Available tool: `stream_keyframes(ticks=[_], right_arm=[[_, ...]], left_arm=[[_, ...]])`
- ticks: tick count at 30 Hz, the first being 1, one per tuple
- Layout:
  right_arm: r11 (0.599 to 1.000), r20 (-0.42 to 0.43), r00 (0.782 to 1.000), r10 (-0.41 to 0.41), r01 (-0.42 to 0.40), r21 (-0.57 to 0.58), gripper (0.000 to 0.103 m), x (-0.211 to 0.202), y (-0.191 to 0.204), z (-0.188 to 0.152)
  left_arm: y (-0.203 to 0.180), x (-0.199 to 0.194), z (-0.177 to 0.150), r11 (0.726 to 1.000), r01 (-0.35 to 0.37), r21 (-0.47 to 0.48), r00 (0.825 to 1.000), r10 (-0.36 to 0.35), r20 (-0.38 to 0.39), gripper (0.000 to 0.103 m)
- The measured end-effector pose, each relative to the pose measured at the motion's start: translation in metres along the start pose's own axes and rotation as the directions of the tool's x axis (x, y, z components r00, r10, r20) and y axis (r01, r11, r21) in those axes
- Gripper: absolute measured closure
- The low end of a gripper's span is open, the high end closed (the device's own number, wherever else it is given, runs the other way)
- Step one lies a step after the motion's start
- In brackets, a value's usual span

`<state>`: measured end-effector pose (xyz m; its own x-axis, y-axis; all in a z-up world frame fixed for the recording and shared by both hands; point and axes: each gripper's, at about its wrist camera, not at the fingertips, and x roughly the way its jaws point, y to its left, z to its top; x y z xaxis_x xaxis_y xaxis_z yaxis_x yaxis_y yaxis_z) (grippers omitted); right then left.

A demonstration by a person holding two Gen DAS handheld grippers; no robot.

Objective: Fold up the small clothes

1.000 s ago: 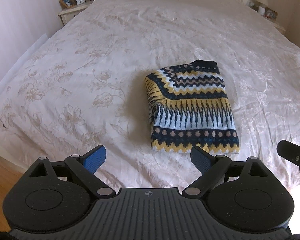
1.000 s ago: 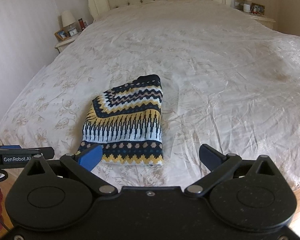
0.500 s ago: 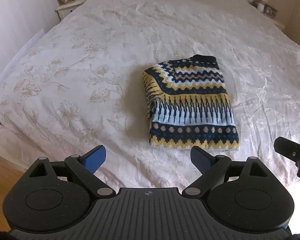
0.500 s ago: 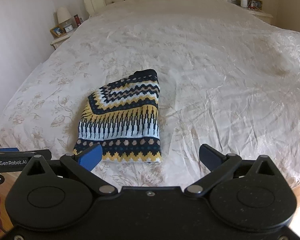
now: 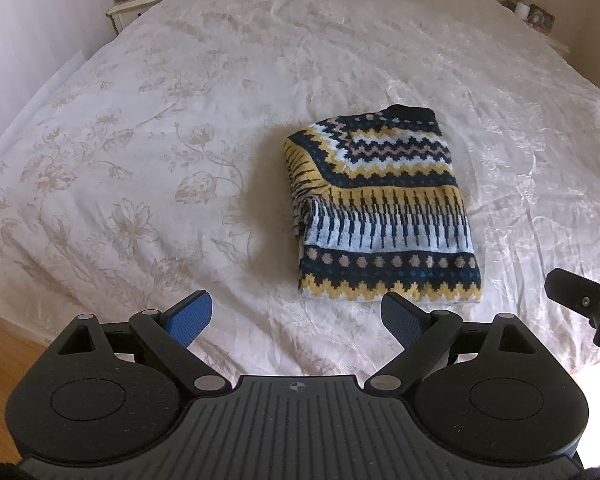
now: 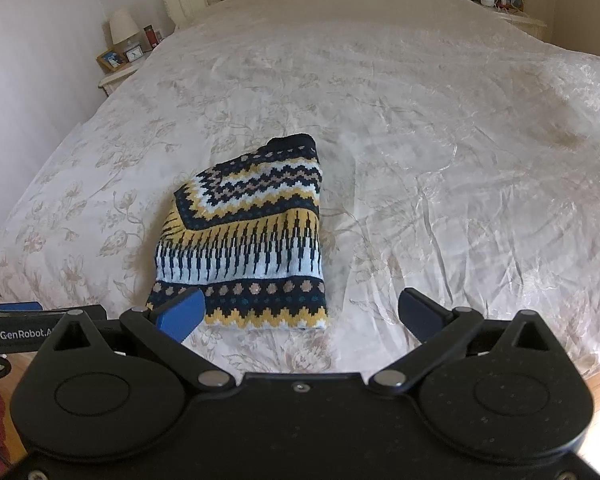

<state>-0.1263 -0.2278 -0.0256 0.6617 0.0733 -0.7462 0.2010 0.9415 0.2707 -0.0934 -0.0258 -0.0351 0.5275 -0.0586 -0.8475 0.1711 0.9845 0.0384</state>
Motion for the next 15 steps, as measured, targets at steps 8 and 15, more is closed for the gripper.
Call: stream_keyframes(ticks=[8, 15], right_arm=[[1.000, -0.024, 1.000, -0.002, 0.002, 0.004, 0.001, 0.012, 0.001, 0.004], [1.000, -0.045, 0.999, -0.003, 0.003, 0.008, 0.001, 0.023, 0.000, 0.010]], left_arm=[[-0.003, 0.009, 0.005, 1.000, 0.008, 0.005, 1.000, -0.008, -0.019, 0.011], [-0.006, 0.019, 0.012, 1.000, 0.019, 0.009, 0.999, -0.019, -0.034, 0.011]])
